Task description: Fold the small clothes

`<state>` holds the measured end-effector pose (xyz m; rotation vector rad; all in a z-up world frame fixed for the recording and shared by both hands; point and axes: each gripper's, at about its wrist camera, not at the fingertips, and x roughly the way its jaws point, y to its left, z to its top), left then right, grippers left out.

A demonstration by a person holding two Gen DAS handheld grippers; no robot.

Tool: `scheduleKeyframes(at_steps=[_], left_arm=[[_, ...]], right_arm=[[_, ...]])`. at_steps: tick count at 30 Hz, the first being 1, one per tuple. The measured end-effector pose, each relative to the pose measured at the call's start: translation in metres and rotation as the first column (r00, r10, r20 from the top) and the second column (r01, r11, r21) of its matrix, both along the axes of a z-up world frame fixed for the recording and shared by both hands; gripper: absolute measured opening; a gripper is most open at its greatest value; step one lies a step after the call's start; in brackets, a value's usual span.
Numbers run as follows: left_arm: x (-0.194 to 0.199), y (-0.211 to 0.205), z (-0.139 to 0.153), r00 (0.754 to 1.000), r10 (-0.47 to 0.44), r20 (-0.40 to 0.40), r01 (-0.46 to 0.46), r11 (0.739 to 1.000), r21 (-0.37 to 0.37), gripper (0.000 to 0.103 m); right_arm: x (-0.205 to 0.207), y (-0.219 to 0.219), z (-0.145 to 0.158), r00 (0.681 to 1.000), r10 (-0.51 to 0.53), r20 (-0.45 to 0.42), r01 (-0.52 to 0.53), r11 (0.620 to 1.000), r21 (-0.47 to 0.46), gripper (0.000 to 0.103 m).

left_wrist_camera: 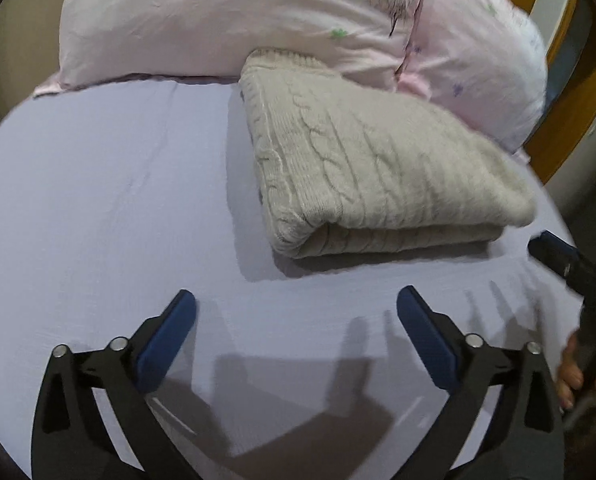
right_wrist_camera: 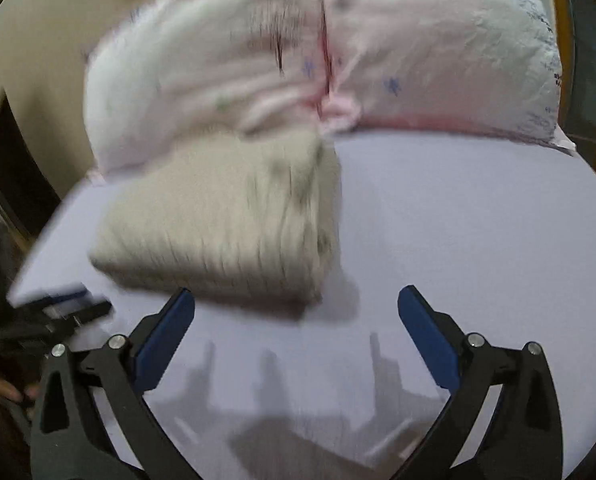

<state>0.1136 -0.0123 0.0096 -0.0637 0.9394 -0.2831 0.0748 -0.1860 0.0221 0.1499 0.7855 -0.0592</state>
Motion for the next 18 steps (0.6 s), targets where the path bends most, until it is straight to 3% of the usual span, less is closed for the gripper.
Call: scheduleKeyframes(at_steps=[4,7,9,18], left_arm=[[0.001,-0.011,-0.005,1.0,0.02,0.019,-0.022,0.994,0.108,0.102],[0.003,-0.014,-0.008,0.999,0.043,0.029,-0.047,0.986,0.163,0.102],[0.004,-0.016,-0.008,0.998,0.051,0.03,-0.056,0.98,0.192,0.102],[0.005,-0.012,-0.007,0.998,0.049,0.033,-0.055,0.98,0.193,0.102]], right_arm=[[0.015,0.018,-0.02,0.997,0.019,-0.081,-0.022,0.999,-0.038,0.101],[0.026,0.03,-0.03,0.99,-0.025,-0.139,0.008,0.992,-0.122,0.101],[0.03,0.033,-0.033,0.99,-0.033,-0.139,0.015,0.992,-0.129,0.101],[0.023,0.033,-0.036,0.989,-0.047,-0.137,0.031,0.993,-0.114,0.101]])
